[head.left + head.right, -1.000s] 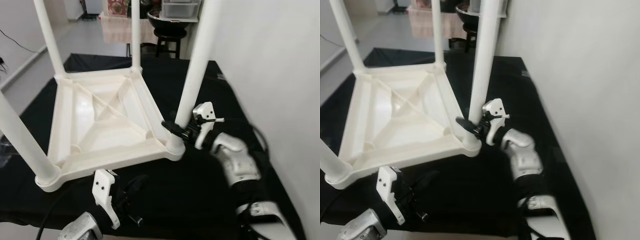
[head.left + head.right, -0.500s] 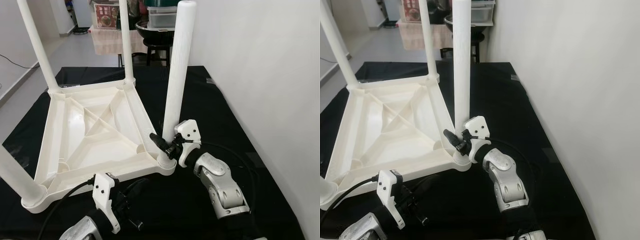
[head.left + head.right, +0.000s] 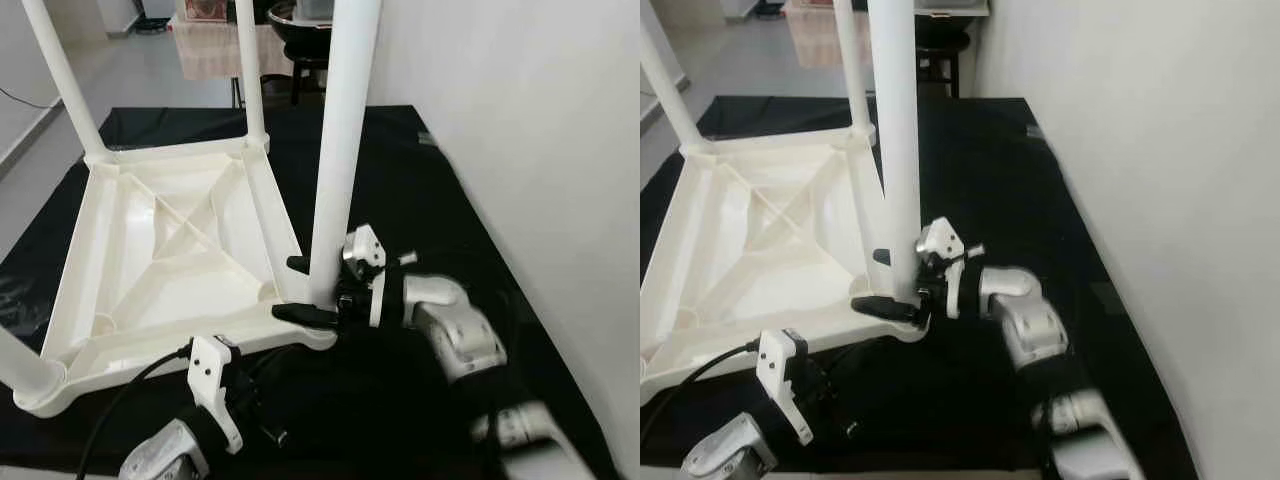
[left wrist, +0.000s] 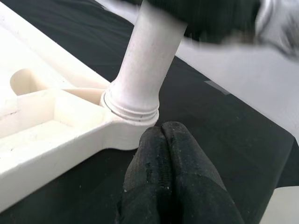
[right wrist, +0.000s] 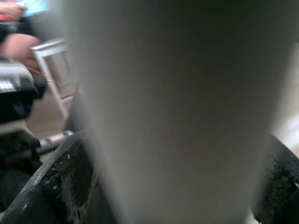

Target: Building children table

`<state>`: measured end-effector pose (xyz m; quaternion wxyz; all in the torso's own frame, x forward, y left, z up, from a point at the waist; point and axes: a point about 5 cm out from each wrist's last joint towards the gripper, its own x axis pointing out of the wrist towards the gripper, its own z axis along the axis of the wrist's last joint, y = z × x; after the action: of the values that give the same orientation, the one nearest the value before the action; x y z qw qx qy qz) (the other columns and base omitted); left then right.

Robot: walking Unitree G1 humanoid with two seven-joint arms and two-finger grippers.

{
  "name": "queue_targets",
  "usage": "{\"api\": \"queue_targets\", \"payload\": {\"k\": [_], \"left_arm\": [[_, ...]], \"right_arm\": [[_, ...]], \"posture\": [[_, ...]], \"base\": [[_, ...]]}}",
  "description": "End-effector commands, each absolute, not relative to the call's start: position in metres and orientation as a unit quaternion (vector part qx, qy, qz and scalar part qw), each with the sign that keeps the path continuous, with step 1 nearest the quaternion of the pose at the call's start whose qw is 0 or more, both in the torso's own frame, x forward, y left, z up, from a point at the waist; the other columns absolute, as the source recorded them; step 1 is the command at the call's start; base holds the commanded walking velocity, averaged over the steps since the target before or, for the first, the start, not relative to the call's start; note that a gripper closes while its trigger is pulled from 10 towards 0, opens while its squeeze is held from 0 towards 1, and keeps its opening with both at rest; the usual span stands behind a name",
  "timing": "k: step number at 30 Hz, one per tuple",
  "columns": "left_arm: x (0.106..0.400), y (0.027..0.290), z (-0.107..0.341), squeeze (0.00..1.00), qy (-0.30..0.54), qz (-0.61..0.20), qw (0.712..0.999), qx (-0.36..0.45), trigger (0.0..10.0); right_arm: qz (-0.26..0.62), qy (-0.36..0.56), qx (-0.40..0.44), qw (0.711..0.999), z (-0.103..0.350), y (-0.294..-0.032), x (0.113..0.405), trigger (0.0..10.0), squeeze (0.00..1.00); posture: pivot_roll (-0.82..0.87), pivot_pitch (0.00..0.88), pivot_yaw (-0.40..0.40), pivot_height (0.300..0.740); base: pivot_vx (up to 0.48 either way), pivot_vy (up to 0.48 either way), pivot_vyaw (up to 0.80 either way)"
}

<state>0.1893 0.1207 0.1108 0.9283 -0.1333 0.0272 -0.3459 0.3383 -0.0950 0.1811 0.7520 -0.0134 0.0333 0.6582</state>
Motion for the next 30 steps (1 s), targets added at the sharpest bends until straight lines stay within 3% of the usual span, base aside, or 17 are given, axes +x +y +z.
{"api": "queue_targets", "payload": {"k": [1,3,4,13,18,19,21,22,23,24,25,26,30], "left_arm": [[0.188,0.121,0.107,0.00,0.033,-0.343,0.930,-0.130,10.0],[0.188,0.120,0.107,0.00,0.034,-0.343,0.930,-0.130,10.0],[0.188,0.120,0.107,0.00,0.034,-0.343,0.930,-0.130,10.0],[0.187,0.119,0.107,0.00,0.032,-0.341,0.931,-0.128,10.0],[0.185,0.119,0.108,0.00,0.032,-0.341,0.930,-0.129,10.0],[0.185,0.119,0.108,0.00,0.033,-0.342,0.930,-0.130,10.0],[0.184,0.121,0.108,0.00,0.033,-0.342,0.930,-0.131,10.0],[0.184,0.121,0.108,0.00,0.033,-0.342,0.930,-0.131,10.0],[0.183,0.123,0.109,0.00,0.033,-0.341,0.930,-0.130,10.0],[0.183,0.123,0.109,0.00,0.033,-0.341,0.930,-0.130,10.0],[0.183,0.124,0.109,0.00,0.033,-0.341,0.931,-0.130,10.0],[0.184,0.125,0.109,0.00,0.034,-0.341,0.930,-0.130,10.0],[0.186,0.125,0.108,0.00,0.036,-0.344,0.929,-0.130,10.0]], "right_arm": [[0.672,0.030,0.008,0.740,0.183,-0.096,0.342,10.0,0.00],[0.676,0.036,0.033,0.735,0.186,-0.097,0.346,10.0,0.00],[0.675,0.039,0.038,0.736,0.185,-0.098,0.348,0.0,0.00],[0.667,0.044,0.038,0.743,0.173,-0.105,0.349,0.0,0.00],[0.645,0.038,0.032,0.762,0.168,-0.114,0.350,0.0,0.00],[0.612,0.037,0.015,0.790,0.164,-0.123,0.350,0.0,0.00],[0.485,0.052,-0.011,0.873,0.147,-0.139,0.348,0.0,0.00],[0.485,0.052,-0.011,0.873,0.147,-0.139,0.348,0.0,0.00],[0.377,0.069,-0.009,0.924,0.132,-0.137,0.341,0.0,0.00],[0.377,0.069,-0.009,0.924,0.132,-0.137,0.341,0.0,0.00],[0.297,0.101,-0.006,0.949,0.116,-0.132,0.327,0.0,0.00],[0.319,0.125,-0.012,0.939,0.099,-0.105,0.299,0.0,0.00],[0.382,0.113,-0.034,0.916,0.100,-0.082,0.284,0.0,0.00]], "posture": [[0.07,0.026,-0.069,0.740],[0.08,0.026,-0.074,0.740],[0.09,0.028,-0.080,0.740],[0.09,0.035,-0.080,0.740],[0.07,0.043,-0.071,0.740],[0.07,0.043,-0.071,0.740],[0.06,0.054,-0.073,0.740],[0.06,0.054,-0.073,0.740],[0.04,0.061,-0.063,0.740],[0.04,0.061,-0.063,0.740],[0.04,0.063,-0.058,0.740],[0.03,0.068,-0.044,0.740],[0.05,0.052,-0.056,0.740]], "base": [[0.000,0.000,0.00],[0.000,0.000,0.00],[0.000,0.000,0.00],[0.000,0.000,0.00],[0.000,0.000,0.00],[0.000,0.000,0.00],[0.000,0.000,0.00],[0.000,0.000,0.00],[0.000,0.000,0.00],[0.000,0.000,0.00],[0.000,0.000,0.00],[0.000,0.000,0.00],[0.000,0.000,0.00]]}}
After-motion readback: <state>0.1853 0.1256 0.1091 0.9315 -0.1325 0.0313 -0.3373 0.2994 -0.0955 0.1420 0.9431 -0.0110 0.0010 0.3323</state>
